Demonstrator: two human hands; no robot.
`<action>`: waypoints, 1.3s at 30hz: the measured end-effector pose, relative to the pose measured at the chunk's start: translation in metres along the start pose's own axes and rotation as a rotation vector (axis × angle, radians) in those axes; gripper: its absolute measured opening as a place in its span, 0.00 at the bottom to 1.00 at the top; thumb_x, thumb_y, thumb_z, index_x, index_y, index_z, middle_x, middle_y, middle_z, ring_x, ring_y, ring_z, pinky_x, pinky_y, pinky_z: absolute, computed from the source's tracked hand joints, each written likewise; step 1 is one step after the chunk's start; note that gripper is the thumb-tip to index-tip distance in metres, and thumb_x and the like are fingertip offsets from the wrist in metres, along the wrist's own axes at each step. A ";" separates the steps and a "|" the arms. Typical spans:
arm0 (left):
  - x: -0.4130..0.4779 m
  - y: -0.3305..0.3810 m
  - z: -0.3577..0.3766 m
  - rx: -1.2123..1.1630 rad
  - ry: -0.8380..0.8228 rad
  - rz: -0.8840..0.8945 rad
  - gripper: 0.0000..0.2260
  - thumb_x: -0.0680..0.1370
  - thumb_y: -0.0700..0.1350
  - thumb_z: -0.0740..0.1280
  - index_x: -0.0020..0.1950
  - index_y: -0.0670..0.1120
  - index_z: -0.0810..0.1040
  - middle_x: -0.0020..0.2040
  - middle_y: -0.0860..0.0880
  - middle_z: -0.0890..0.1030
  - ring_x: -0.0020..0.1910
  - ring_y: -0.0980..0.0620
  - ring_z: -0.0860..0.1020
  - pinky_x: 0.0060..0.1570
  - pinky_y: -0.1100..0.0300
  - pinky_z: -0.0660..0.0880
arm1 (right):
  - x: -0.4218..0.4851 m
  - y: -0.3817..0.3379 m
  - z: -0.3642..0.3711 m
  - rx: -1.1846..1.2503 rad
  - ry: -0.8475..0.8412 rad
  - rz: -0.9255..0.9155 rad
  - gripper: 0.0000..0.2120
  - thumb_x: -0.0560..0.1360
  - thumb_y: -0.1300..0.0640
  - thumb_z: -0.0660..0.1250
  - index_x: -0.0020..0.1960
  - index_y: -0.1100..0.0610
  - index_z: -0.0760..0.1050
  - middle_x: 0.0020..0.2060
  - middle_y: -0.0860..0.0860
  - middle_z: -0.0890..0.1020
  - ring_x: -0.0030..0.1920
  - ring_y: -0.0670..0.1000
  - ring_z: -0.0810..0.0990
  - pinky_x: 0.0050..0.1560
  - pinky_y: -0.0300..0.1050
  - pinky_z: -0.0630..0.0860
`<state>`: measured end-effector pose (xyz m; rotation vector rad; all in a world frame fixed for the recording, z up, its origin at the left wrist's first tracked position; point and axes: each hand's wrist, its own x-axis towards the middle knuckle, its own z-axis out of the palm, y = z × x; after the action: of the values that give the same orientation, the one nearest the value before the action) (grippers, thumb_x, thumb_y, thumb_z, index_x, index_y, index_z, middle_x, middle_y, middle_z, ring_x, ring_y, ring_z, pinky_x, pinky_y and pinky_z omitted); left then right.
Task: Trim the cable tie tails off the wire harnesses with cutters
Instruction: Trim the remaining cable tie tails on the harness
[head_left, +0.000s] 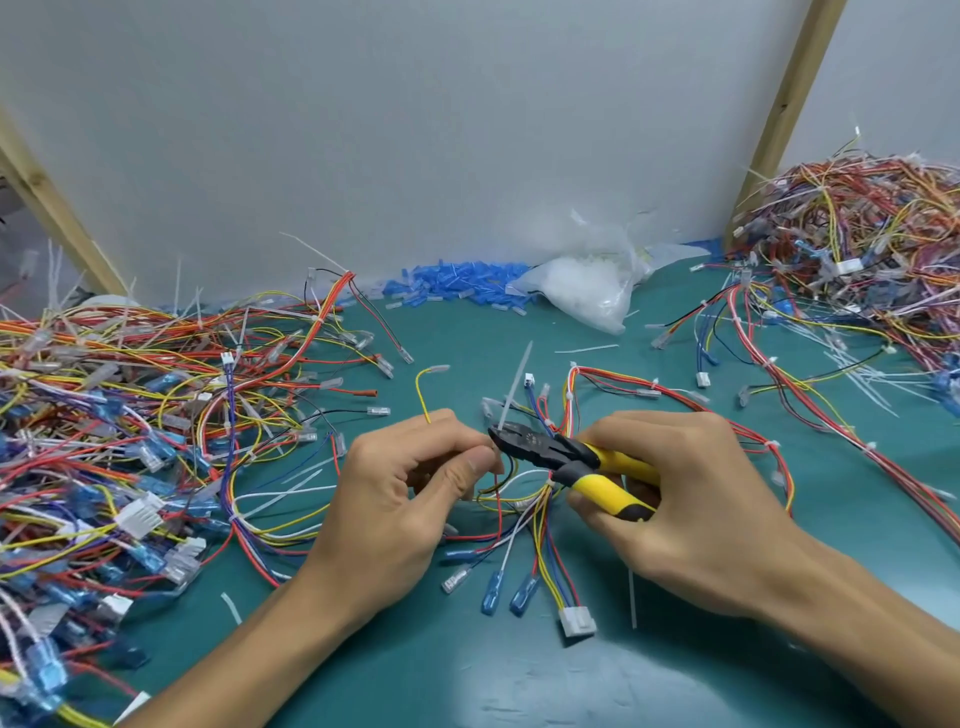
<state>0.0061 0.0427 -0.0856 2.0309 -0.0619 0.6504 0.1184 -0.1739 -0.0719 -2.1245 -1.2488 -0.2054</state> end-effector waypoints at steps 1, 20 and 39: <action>-0.001 0.000 0.000 0.015 0.009 0.025 0.10 0.81 0.46 0.68 0.44 0.45 0.84 0.35 0.53 0.75 0.29 0.59 0.71 0.30 0.52 0.74 | 0.000 0.001 0.000 -0.002 0.009 -0.003 0.09 0.74 0.49 0.73 0.41 0.54 0.78 0.33 0.46 0.74 0.34 0.53 0.71 0.32 0.52 0.70; -0.004 0.000 0.000 -0.148 0.008 0.019 0.09 0.81 0.45 0.65 0.43 0.43 0.80 0.27 0.49 0.77 0.21 0.61 0.71 0.27 0.71 0.67 | 0.001 -0.002 0.001 0.098 0.016 0.056 0.09 0.71 0.48 0.77 0.42 0.52 0.80 0.32 0.49 0.74 0.34 0.51 0.70 0.33 0.40 0.65; -0.006 0.008 0.002 0.074 0.011 0.100 0.07 0.81 0.37 0.66 0.44 0.42 0.80 0.30 0.51 0.81 0.25 0.53 0.77 0.29 0.59 0.73 | 0.003 0.003 -0.001 0.053 -0.101 -0.080 0.14 0.76 0.41 0.71 0.45 0.51 0.75 0.38 0.44 0.74 0.38 0.52 0.73 0.37 0.54 0.72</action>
<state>-0.0006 0.0357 -0.0833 2.1052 -0.1348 0.7361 0.1228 -0.1733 -0.0707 -2.0636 -1.3846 -0.0990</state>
